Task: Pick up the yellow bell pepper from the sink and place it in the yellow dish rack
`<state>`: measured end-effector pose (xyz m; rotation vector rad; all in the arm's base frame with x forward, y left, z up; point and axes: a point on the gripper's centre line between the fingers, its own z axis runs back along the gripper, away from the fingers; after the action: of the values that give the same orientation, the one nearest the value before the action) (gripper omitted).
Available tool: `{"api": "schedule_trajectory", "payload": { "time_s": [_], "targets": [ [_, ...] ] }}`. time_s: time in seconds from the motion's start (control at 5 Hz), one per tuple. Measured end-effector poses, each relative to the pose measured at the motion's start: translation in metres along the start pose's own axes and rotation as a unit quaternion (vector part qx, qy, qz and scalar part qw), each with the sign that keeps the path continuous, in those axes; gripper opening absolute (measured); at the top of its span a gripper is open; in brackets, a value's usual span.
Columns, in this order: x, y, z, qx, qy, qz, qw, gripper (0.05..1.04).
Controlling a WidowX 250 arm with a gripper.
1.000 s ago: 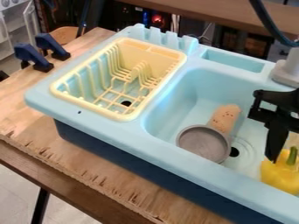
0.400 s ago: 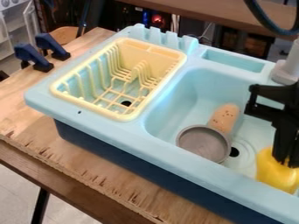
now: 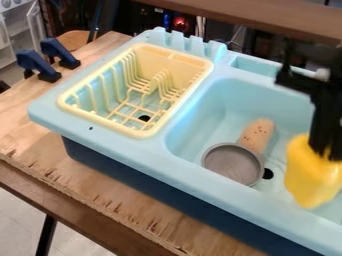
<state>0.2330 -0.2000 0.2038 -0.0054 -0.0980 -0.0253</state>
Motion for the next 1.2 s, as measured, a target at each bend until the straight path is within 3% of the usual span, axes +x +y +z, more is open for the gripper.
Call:
{"api": "schedule_trajectory", "payload": {
  "time_s": [0.2,0.6,0.8,1.2],
  "targets": [
    [-0.001,0.028,0.023,0.008,-0.014,0.024,0.9996,0.121],
    [-0.006,0.107,0.041,0.028,-0.001,0.081,0.9963,0.121],
    [-0.007,0.142,0.026,0.006,0.021,0.125,0.9919,0.121],
    [0.01,0.181,0.0,-0.013,0.034,0.153,0.9875,0.121]
  ]
}}
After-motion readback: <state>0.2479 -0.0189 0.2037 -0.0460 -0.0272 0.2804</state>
